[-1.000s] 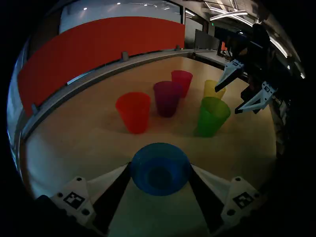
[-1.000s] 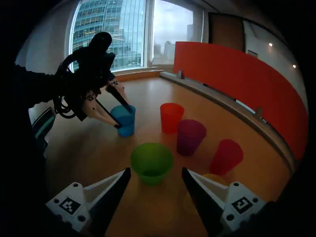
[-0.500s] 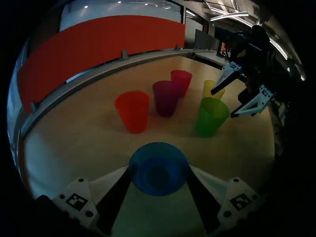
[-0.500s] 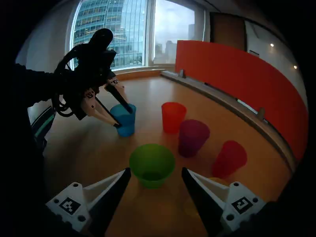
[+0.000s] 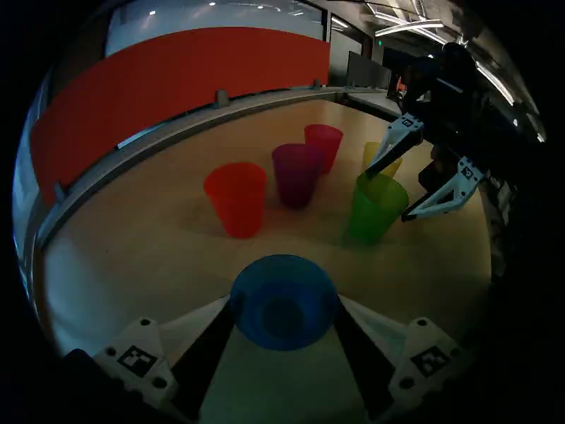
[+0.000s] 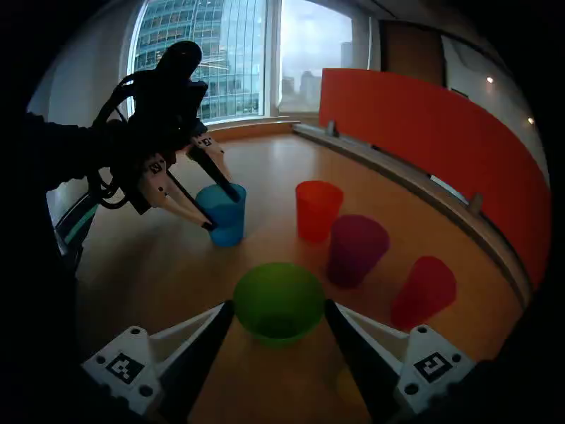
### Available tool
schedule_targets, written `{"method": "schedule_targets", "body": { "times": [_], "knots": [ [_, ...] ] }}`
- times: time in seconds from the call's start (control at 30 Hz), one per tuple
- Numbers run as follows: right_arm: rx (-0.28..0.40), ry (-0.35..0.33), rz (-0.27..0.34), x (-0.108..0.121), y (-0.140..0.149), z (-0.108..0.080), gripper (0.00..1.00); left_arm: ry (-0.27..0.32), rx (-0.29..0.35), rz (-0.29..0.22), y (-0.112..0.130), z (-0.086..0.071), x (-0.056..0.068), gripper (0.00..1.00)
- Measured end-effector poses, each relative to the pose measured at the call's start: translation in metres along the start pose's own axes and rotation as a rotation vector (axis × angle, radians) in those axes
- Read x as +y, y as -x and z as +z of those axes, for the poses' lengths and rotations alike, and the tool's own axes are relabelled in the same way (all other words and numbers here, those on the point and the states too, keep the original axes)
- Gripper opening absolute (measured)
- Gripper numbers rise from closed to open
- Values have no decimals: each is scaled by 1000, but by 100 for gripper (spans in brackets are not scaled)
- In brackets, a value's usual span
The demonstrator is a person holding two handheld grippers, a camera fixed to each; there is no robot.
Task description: Pour water
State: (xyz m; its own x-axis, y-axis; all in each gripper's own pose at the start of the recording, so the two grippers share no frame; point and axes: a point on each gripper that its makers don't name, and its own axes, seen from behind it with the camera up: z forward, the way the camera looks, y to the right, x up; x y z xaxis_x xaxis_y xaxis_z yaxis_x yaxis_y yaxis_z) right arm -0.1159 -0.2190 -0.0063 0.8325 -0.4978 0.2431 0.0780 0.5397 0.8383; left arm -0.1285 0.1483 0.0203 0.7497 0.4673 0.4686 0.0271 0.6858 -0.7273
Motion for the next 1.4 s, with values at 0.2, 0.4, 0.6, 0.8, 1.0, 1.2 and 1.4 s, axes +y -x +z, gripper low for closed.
{"method": "schedule_targets", "body": {
  "times": [0.2,0.4,0.6,0.8,1.0,1.2,1.4],
  "knots": [
    [0,-7,2,-2,-1,11,100,-2,-2,0,0,0,-1,89],
    [2,-7,5,-1,-1,15,99,-4,-4,3,0,0,-1,89],
    [4,-11,19,-2,0,16,94,-8,-5,4,1,0,-1,89],
    [16,-5,39,0,-5,13,94,-12,0,-1,0,0,-2,89],
    [28,5,46,2,-9,6,94,-15,10,0,-4,-3,-1,89],
    [48,21,46,5,-17,-2,94,-25,38,4,-14,-10,-1,89],
    [80,40,41,9,-30,-14,94,-47,101,3,-34,-23,-1,89]
  ]
}}
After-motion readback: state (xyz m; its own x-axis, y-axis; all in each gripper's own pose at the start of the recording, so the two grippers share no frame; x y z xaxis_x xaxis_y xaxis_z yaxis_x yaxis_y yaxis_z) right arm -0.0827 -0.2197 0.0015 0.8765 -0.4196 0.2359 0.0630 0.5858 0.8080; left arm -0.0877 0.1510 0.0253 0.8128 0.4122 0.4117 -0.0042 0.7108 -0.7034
